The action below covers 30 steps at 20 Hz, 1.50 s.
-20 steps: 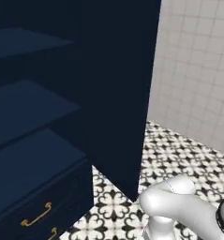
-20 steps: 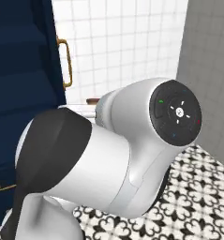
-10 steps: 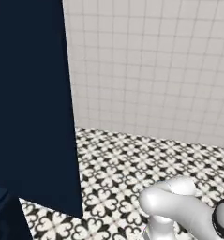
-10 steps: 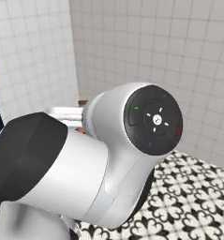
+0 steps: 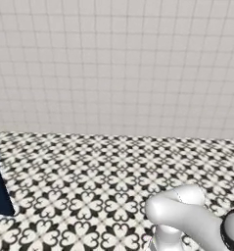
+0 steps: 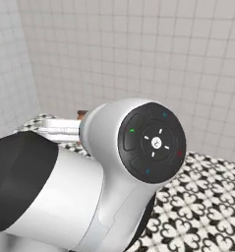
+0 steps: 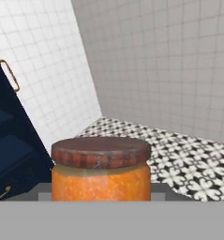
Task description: From the different types of pastries on the counter, select a croissant and place it on the cutting board. Then retrieve a jar of jam from the cabinet and place it alongside the croissant on the cutting board.
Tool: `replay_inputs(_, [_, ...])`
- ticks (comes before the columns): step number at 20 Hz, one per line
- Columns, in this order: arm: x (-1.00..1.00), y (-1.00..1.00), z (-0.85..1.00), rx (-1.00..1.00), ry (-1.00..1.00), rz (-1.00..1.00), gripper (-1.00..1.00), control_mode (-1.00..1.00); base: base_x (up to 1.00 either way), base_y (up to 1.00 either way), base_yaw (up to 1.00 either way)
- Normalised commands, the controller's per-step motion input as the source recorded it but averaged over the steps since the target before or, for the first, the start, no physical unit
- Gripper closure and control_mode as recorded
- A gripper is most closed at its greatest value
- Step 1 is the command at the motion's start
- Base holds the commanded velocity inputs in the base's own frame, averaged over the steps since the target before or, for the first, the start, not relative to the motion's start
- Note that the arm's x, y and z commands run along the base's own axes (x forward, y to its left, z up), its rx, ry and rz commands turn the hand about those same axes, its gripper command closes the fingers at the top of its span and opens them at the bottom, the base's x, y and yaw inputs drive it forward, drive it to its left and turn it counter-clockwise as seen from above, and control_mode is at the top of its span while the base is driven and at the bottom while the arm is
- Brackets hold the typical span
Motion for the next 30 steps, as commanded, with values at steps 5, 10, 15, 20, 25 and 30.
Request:
replay_inputs(5, [0.00, 0.00, 0.00, 0.00, 0.00, 0.00, 1.00, 1.00, -1.00, -0.98, -0.24])
replay_inputs(10, [0.00, 0.00, 0.00, 0.00, 0.00, 0.00, 1.00, 1.00, -1.00, -0.99, -0.24])
replay_inputs(15, [0.00, 0.00, 0.00, 0.00, 0.00, 0.00, 1.00, 1.00, -0.99, -0.94, -0.23])
replay_inputs(20, [0.00, 0.00, 0.00, 0.00, 0.00, 0.00, 1.00, 1.00, -0.96, -0.79, -0.18])
replay_inputs(25, [0.00, 0.00, 0.00, 0.00, 0.00, 0.00, 1.00, 1.00, -1.00, -0.60, -0.16])
replay_inputs(30, [0.00, 0.00, 0.00, 0.00, 0.00, 0.00, 1.00, 1.00, -0.44, 0.75, -0.34])
